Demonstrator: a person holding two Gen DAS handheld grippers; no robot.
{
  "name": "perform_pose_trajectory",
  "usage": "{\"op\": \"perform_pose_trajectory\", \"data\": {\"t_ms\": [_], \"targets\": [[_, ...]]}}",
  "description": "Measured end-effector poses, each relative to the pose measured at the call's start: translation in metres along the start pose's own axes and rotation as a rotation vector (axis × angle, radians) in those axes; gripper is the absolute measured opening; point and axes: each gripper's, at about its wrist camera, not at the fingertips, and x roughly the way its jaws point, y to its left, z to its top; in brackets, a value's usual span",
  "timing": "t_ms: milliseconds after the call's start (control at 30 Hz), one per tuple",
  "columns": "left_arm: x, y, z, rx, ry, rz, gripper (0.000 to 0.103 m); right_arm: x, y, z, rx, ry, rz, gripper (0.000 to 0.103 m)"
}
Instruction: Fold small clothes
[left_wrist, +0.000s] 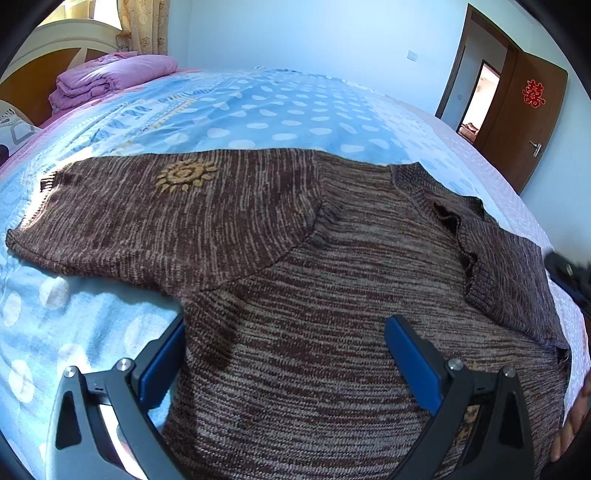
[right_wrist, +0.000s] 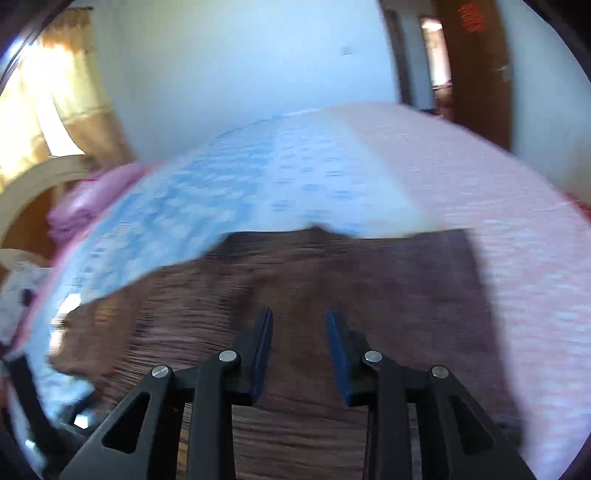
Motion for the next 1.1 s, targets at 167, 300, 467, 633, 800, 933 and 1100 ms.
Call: {"op": "perform_pose_trajectory", "data": {"t_ms": [167,300,467,633,800,933,1100], "targets": [[0.000,-0.001,0.000,0.003,0.003,0.006,0.103,0.006,-0.062,-0.039,0.046,0.138,-0.134,0.030],[0.001,-0.001,0.000,0.005,0.007,0.009,0.103,-0.015,-0.084,-0.053,0.072,0.097,-0.092,0.024],[0.002,-0.001,0.000,0.008,0.009,0.013,0.103,-0.022,-0.090,-0.058,0.078,0.105,-0.119,0.022],[0.002,-0.002,0.000,0.011,0.010,0.018,0.103,-0.054,-0.068,-0.045,0.098,0.014,-0.203,0.025],[0.002,-0.003,0.001,0.016,0.020,0.022,0.103,-0.040,-0.027,-0.054,0.008,0.004,-0.103,0.028],[-0.009,0.008,0.001,0.055,0.053,0.003,0.103,-0.023,-0.027,-0.069,0.025,0.039,-0.083,0.029],[-0.046,0.085,0.013,-0.151,-0.063,0.122,0.103,-0.027,-0.038,-0.074,0.068,0.018,-0.014,0.048]]}}
